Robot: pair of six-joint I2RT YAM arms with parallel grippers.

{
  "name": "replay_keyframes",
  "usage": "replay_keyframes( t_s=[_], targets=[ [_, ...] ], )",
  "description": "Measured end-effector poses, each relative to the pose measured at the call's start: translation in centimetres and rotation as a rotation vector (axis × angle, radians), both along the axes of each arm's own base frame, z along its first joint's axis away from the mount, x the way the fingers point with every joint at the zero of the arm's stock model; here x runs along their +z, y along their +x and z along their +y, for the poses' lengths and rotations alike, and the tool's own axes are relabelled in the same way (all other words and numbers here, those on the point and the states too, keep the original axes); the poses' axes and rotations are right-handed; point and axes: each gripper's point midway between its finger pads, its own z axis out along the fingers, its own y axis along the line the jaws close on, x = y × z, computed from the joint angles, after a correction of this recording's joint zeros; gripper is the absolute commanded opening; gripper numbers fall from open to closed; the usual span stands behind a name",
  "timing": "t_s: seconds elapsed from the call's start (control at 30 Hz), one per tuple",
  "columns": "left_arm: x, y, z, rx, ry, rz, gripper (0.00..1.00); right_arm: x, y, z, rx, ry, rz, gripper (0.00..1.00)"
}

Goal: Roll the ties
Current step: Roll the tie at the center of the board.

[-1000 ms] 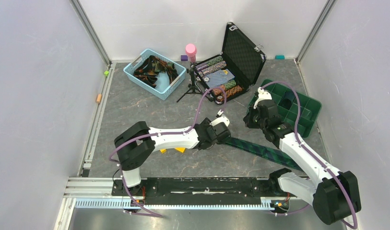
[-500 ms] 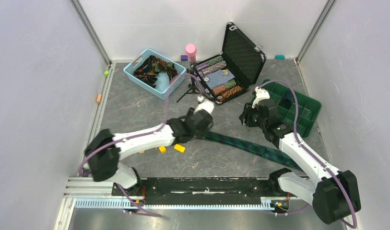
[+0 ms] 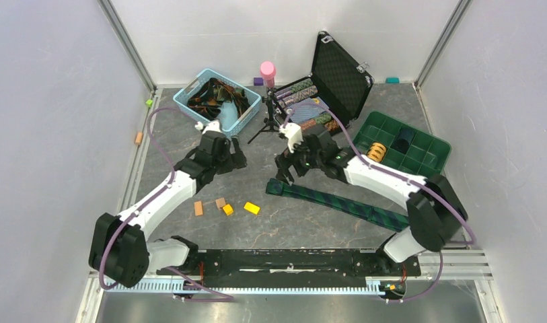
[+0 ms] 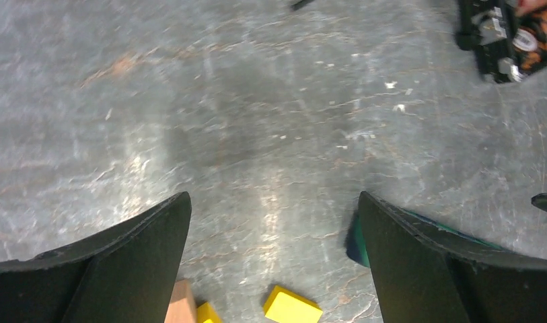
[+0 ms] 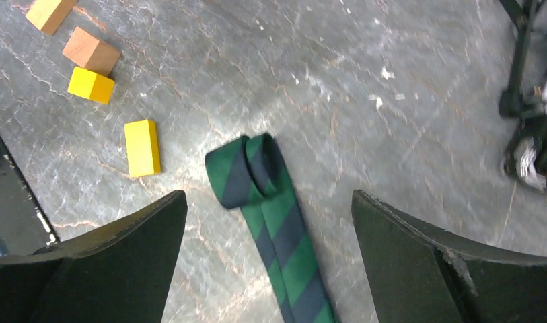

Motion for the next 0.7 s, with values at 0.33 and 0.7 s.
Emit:
replay_keyframes(
  t_s=[0.33,0.7],
  targets=[
    [-1.2,-2.1,4.7,0.161,-0.113,0.047,1.0,-3.0,-0.2,6.3,0.25,-0.183,-0.067,0.98],
    [-0.5,-2.3,5.4,0.181,-0.153,0.029,1.0,-7.9,-1.5,6.9,0.352,-0.365,-0.045,0.98]
  ],
)
